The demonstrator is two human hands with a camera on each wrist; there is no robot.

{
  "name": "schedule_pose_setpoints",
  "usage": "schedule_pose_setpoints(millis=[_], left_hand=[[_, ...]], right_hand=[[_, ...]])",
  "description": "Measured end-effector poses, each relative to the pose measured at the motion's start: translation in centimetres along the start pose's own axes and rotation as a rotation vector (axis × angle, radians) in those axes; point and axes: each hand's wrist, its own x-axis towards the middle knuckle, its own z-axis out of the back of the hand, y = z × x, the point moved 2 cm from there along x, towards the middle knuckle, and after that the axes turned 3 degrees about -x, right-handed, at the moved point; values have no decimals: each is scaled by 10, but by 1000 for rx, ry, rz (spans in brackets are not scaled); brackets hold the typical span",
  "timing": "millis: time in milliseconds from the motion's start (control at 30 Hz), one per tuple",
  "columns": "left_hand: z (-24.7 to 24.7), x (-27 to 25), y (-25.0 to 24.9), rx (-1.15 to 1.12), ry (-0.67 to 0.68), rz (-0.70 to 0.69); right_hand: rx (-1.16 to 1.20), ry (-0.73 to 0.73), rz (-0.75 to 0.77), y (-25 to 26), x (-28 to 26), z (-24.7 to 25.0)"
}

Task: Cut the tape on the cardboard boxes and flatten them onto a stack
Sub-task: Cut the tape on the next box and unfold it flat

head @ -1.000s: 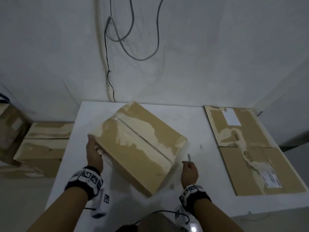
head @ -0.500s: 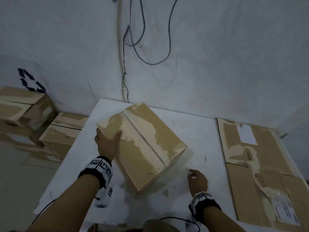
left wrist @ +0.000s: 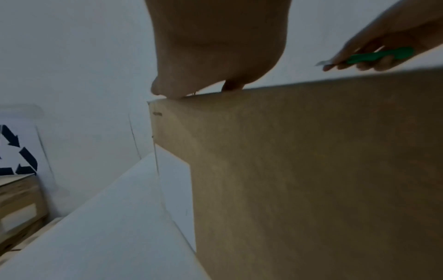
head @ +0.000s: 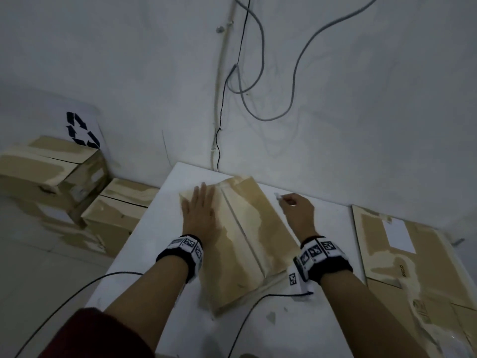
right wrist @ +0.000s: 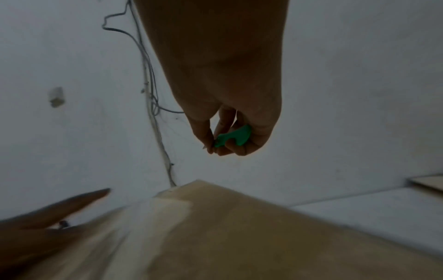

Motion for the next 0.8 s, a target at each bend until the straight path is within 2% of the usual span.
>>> schedule_pose_setpoints(millis=[100, 300, 600, 800], left_hand=[[-7, -1, 1, 96, 78, -86], [-2, -3, 4, 120, 84, -79], [-4, -1, 2, 41, 67, -63], [-5, -1, 4, 43, 65, -56]], right_hand=[[-45, 132, 68, 26, 1, -45], [-69, 227, 98, 57, -3, -107], [-133, 220, 65, 72, 6, -132], [-261, 244, 137, 80, 8, -136]])
